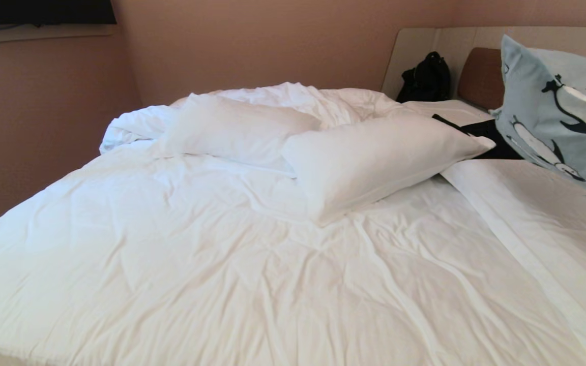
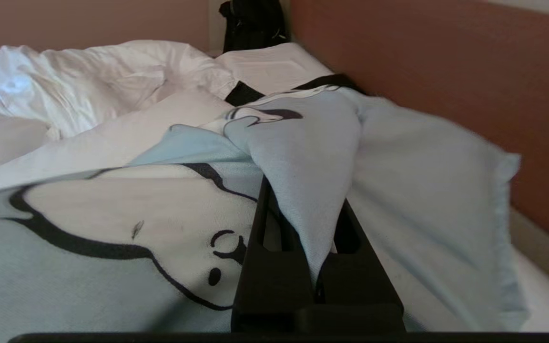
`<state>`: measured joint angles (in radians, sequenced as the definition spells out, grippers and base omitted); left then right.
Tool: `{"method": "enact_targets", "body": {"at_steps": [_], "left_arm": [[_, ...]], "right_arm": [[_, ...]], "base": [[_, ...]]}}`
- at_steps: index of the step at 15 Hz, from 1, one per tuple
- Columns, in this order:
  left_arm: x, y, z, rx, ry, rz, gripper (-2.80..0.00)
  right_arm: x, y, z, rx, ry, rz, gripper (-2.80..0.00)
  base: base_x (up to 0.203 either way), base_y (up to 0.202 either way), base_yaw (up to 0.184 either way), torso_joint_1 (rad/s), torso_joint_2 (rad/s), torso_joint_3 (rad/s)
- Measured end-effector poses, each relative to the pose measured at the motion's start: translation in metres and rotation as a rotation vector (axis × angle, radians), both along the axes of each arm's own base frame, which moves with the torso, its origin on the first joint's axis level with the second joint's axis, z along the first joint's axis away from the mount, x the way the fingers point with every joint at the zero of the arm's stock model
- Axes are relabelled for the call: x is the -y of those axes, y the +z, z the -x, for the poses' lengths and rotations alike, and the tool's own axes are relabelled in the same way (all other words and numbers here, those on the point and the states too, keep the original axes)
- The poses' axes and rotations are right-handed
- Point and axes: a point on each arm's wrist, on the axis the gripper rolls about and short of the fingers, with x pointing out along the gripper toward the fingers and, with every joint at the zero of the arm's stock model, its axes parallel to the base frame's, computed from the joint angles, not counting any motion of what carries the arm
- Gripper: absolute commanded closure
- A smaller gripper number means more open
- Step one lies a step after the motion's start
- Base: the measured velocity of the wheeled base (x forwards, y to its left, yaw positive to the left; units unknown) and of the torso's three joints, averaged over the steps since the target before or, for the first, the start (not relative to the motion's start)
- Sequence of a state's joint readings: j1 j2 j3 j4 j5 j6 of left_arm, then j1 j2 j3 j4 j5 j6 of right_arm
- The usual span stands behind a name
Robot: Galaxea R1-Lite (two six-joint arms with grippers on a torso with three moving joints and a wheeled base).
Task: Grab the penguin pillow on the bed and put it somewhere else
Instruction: Place the pillow at the bedside
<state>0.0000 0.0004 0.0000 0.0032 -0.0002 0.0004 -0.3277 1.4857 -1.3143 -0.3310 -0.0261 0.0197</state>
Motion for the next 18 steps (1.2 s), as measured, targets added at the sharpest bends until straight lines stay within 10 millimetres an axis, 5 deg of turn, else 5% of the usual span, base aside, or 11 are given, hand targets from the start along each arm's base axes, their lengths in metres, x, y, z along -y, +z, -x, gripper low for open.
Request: {"method": "enact_targets", "body": {"at_steps": [4, 12, 18], "left_arm": [[0.0, 0.0, 0.0, 0.0, 0.0, 0.0, 0.0], [0.0, 0.0, 0.0, 0.0, 0.0, 0.0, 0.0], [0.0, 0.0, 0.0, 0.0, 0.0, 0.0, 0.0]], "right_arm": [[0.037, 0.012, -0.015, -0.08, 0.033, 0.05, 0.0], [0.088, -0.017, -0.066, -0.35, 0.137, 0.141, 0.0], [0.134, -0.045, -0.086, -0.482, 0.088, 0.192, 0.0]], "base": [[0.0, 0.0, 0.0, 0.0, 0.0, 0.0], [0.0, 0.0, 0.0, 0.0, 0.0, 0.0], [0.0, 0.0, 0.0, 0.0, 0.0, 0.0]]}}
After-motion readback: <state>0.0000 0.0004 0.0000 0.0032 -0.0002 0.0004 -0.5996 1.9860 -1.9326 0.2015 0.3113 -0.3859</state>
